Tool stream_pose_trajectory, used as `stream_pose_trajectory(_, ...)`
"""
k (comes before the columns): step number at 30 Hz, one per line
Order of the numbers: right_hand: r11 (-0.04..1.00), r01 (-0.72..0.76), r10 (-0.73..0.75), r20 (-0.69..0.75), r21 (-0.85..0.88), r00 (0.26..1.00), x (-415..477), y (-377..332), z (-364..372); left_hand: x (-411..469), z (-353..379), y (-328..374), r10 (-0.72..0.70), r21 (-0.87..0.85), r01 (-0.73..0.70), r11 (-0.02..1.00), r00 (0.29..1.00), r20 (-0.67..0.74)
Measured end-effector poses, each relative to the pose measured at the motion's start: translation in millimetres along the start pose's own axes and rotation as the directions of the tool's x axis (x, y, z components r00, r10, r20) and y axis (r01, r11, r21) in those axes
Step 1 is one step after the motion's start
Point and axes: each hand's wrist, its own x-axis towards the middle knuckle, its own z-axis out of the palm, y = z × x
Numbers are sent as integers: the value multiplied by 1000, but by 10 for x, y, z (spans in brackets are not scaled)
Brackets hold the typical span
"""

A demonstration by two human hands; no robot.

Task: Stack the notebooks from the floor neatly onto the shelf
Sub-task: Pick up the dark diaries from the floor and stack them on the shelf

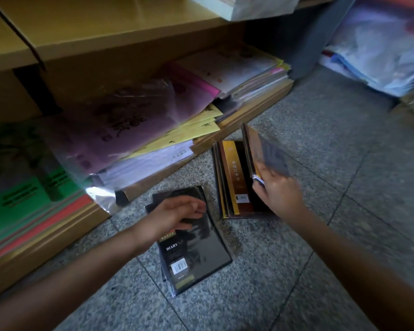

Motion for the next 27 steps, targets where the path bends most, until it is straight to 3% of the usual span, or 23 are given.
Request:
stream_pose_trajectory(2, 992, 104, -96, -110, 70, 989, -123, 20, -46, 26, 101, 51, 20, 28, -21, 999, 999, 47)
stream_pose_trajectory(5, 952, 230, -209, -123, 200, 970, -249, -75, -105, 92, 279, 143, 6, -5, -5, 1000, 997, 73)
stream_pose_trajectory(7, 937, 249, -208, -183, 247, 961, -302, -171, -208, 159, 393, 240, -65, -194, 86, 977, 992, 109)
stream_pose_trajectory(11, 903, 329, -232, -332, 276, 914, -348, -458, -471, 254, 535, 472, -115, -534, 240, 811, 959, 258)
stream_pose_trajectory(14, 847, 430, -314, -358, 314, 879, -347, -640, -577, 106, 557, 515, -150, -593, 245, 767, 967, 206)
stream_pose_trajectory(17, 709, 533, -440, -300, 462, 846, -357, -728, -740, -165, 430, 397, -130, -627, 203, 752, 978, 160)
stream_pose_trajectory(19, 671, 407, -323, -249, 620, 913, -367, -746, -830, -390, 323, 417, -102, -594, 142, 792, 990, 100)
stream_pose_trajectory(22, 591, 5, 104, -82, 807, 991, -419, -747, -834, -742, 189, 554, -77, -495, 59, 867, 997, -17)
stream_pose_trajectory(24, 411, -276, 359, 125, 869, 925, -424, -745, -856, -964, 122, 622, -36, -408, -2, 913, 996, -85)
stream_pose_trajectory(25, 310, -373, 414, 229, 874, 881, -429, -757, -870, -1089, 111, 652, -11, -365, -32, 930, 993, -114)
stream_pose_trajectory(27, 226, -392, 431, 269, 892, 861, -409, -800, -957, -1336, 100, 728, 53, -292, -98, 951, 986, -160)
